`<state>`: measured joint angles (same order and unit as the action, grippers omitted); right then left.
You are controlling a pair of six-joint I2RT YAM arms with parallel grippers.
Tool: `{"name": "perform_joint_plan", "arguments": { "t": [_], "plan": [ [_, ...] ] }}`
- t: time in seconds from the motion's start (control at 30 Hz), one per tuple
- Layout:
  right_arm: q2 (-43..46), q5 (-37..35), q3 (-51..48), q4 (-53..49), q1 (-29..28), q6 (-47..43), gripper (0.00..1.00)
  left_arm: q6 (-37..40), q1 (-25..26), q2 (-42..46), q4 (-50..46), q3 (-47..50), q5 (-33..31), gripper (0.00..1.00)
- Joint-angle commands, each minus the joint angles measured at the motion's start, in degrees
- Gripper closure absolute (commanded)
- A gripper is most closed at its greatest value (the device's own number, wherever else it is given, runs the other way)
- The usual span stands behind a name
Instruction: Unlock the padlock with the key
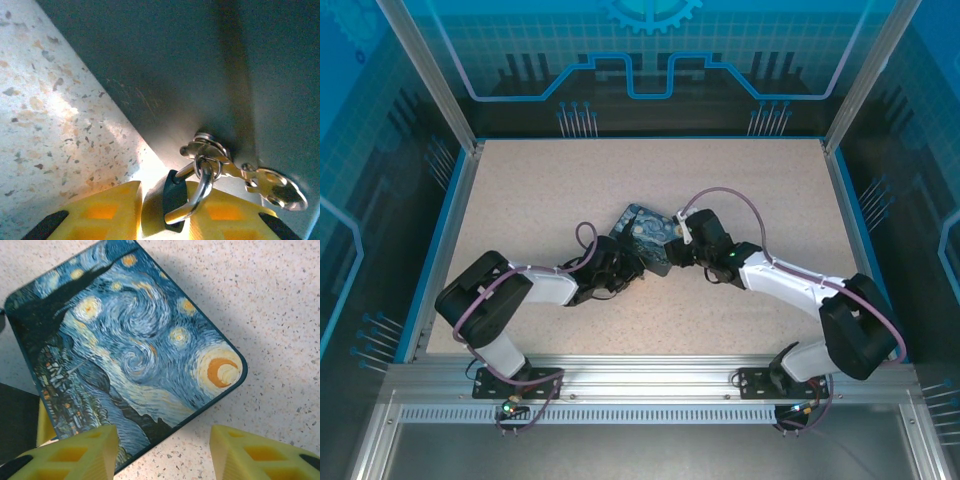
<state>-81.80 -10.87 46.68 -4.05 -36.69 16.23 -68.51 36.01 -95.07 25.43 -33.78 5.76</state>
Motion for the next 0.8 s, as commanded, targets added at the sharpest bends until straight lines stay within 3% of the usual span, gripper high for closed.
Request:
{"name": "perform_joint_plan", "arguments": {
  "t": [0.0, 0.57, 0.77],
  "plan": [
    [-0.8, -0.6, 1.0, -1.0, 0.4, 1.0, 0.49, 3.1, 0.8, 1.8, -3.1, -1.7, -1.8, 0.71],
    [-2.1, 0.5, -0.2, 0.1, 0.4, 1.4, 0.49, 6.2, 2.7, 5.2, -5.2, -5.1, -1.7, 0.61],
    [-0.5, 10.3, -3.1, 6.7, 0.4, -1.0, 0.50, 6.9, 2.9, 6.7, -6.8, -5.2, -2.6, 0.60]
  ]
}}
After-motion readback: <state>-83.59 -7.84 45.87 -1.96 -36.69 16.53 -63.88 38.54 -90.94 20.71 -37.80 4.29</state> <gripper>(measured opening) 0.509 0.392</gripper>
